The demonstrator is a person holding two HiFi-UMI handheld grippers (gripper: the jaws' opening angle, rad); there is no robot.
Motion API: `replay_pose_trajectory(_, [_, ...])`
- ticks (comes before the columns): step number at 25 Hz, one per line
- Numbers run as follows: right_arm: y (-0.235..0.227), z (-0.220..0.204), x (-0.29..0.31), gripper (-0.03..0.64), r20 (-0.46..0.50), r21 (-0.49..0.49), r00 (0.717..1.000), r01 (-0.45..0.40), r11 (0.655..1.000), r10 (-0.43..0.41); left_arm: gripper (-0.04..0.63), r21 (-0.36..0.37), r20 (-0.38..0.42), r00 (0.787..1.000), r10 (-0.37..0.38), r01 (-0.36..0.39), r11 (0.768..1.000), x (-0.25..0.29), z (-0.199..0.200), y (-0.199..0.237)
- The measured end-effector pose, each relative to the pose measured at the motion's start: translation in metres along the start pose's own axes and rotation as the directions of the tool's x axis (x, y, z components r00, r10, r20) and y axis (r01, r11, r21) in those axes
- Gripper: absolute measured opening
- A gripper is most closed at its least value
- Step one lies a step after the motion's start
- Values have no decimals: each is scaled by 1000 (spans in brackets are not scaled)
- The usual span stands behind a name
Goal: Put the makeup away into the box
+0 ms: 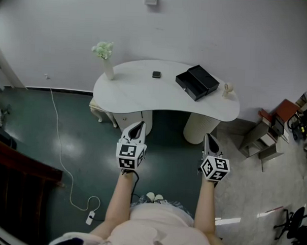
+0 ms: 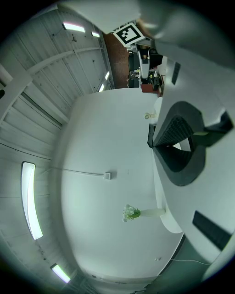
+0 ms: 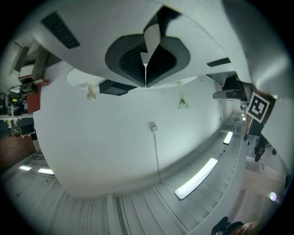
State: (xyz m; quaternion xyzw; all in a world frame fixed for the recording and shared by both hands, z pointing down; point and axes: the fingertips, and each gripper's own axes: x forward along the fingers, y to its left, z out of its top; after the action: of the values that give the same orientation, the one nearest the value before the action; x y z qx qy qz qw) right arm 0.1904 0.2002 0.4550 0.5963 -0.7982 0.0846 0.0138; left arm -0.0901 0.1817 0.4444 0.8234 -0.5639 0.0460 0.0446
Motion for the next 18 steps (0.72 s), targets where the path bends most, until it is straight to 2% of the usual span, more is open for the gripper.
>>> replay_pose_trajectory(3, [4,3,-1,53,15,12,1000,-23,1000,23,26,1,1,1000,-4,4,1000,0,-1,-3])
replay_pose_trajectory(6, [10,11,-2,193,40,21,998,-51,998,50,26,1,-3,1000,-5,5,1000,0,-2,-4])
replay_pose_trajectory(8, [15,20,-4,256,63,16,996,-67,998,66,26,1,-6,1000,-8,8,1000,0,-2,-3])
replay_pose_trajectory(13, [18,32,-10,448,141,53,989,-55,997,47,26,3,-9,1000,-28,28,1000,1,-3,-9])
replay_pose_trajectory(18, [24,24,-10,519,114,70,992,-56,996,48,26,6,-8,998,-56,56,998,3,-2,-11])
